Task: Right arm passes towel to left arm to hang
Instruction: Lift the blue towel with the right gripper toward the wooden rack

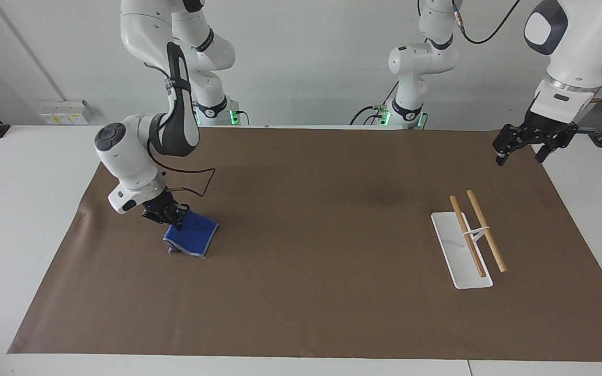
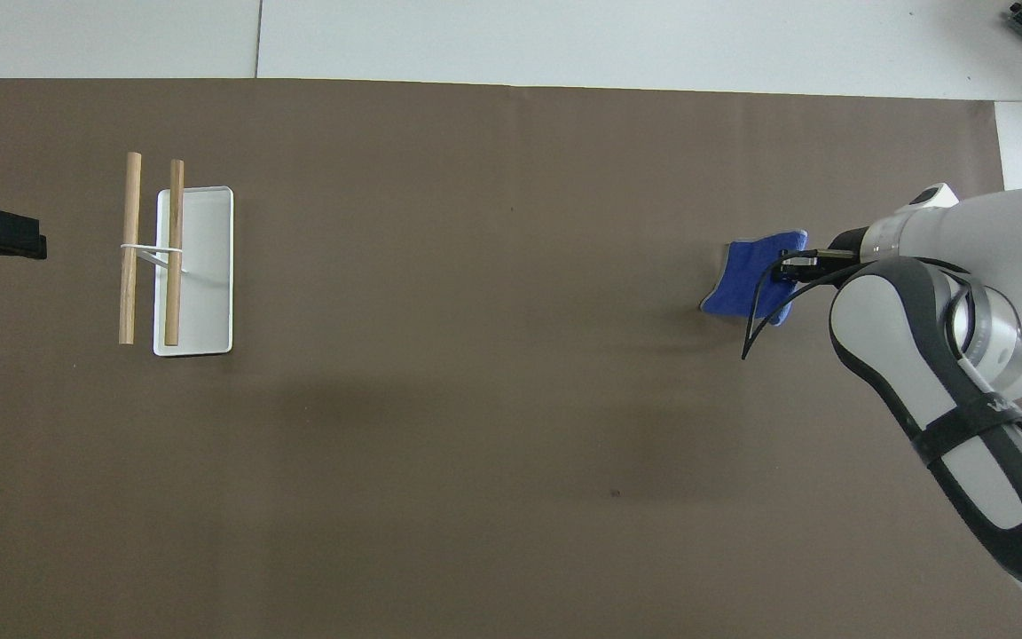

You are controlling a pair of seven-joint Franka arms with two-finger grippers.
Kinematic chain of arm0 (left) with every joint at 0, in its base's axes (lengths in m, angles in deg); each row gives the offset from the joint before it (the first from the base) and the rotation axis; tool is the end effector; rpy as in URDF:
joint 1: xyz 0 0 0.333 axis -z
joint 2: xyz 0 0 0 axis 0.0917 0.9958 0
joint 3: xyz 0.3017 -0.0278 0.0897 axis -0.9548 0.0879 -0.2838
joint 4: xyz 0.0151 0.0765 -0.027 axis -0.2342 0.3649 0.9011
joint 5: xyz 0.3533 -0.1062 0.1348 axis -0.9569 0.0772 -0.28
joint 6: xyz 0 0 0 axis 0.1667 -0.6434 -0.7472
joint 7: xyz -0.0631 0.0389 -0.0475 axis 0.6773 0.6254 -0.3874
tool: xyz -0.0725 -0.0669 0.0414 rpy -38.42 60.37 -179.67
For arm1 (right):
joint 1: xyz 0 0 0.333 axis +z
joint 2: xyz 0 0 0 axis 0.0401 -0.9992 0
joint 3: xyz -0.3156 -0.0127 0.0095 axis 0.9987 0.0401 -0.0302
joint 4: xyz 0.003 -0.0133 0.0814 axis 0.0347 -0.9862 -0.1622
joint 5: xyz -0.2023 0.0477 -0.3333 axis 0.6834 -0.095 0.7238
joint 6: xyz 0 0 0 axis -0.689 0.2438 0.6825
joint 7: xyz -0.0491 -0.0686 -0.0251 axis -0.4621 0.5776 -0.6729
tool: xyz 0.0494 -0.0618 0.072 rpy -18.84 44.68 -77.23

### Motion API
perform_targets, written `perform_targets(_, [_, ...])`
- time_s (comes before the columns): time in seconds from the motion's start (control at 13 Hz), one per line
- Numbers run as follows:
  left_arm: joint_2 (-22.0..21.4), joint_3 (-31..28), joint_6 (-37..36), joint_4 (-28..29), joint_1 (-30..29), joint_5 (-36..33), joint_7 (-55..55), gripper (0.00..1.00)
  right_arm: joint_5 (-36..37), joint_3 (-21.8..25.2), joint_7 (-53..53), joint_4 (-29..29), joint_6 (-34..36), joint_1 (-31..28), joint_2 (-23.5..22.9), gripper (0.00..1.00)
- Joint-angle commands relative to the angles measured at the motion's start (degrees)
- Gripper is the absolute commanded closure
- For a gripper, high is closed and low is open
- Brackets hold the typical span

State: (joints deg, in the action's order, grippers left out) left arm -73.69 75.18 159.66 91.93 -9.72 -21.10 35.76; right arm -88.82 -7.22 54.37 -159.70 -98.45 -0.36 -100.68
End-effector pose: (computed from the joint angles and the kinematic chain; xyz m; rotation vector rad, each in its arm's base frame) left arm 0.5686 -0.0033 0.6196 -3.0964 -0.0036 -0.1818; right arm 0.6151 0.0086 0.3874 -2.8506 0.1842 -0.1741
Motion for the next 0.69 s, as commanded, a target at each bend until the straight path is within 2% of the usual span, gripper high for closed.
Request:
perform_targets(0.0, [-1.84, 0.27, 0.31, 2.07, -0.82, 1.06, -0.56, 0.0, -5.41, -2.63, -7.66, 6.24, 3.79, -0.35, -0.68, 1.0])
perform_targets(0.38, [-1.84, 0.27, 0.31, 2.07, -0.82, 1.06, -0.56, 0.0, -27.63, -7.65, -25.68, 11.01, 1.86, 0.0, -1.74, 1.0])
perform_targets(0.46, [-1.84, 0.27, 0.31, 2.07, -0.82, 1.06, -0.56, 0.0, -31.15, -7.91, -27.89, 11.18, 1.07, 1.83, -1.83, 1.0])
perform_targets(0.62, [-1.84, 0.27, 0.31, 2.07, -0.82, 1.06, -0.56, 0.0, -37.92, -7.92, -34.11, 11.1, -5.66, 6.91, -2.0, 1.0])
